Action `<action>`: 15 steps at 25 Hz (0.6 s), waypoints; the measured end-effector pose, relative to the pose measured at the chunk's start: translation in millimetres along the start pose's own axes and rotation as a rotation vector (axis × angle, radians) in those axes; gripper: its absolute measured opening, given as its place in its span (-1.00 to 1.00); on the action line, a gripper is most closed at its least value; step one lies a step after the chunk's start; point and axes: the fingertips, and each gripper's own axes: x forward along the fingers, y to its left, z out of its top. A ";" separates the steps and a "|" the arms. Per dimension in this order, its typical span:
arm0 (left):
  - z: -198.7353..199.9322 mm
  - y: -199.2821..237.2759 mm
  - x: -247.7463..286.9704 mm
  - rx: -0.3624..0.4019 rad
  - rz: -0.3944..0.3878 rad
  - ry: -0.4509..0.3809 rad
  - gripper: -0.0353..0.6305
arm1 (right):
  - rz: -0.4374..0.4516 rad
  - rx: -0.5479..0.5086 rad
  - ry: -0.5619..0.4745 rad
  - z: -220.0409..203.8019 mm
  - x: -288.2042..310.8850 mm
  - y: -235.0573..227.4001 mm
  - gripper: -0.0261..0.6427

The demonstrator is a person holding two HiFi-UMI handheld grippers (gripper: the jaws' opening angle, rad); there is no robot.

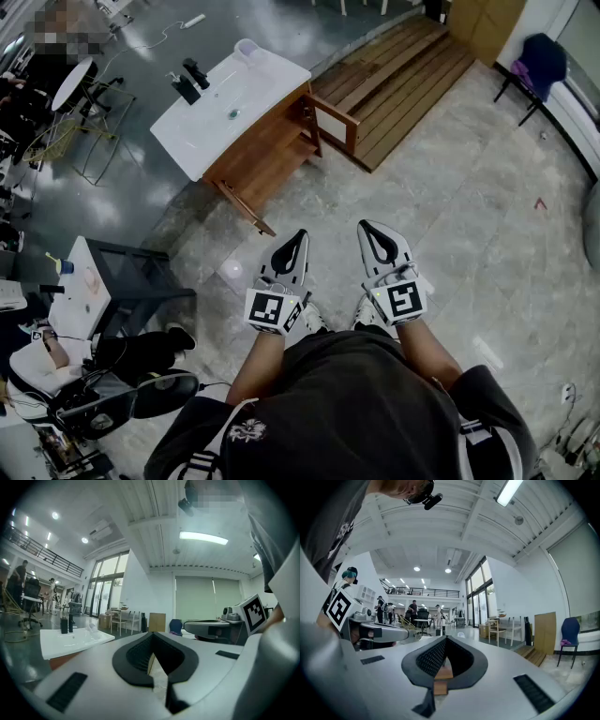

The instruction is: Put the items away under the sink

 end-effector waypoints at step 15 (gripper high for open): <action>13.5 -3.1 48.3 0.071 0.040 -0.027 -0.88 | -0.003 -0.067 -0.082 18.3 7.5 -47.3 -0.85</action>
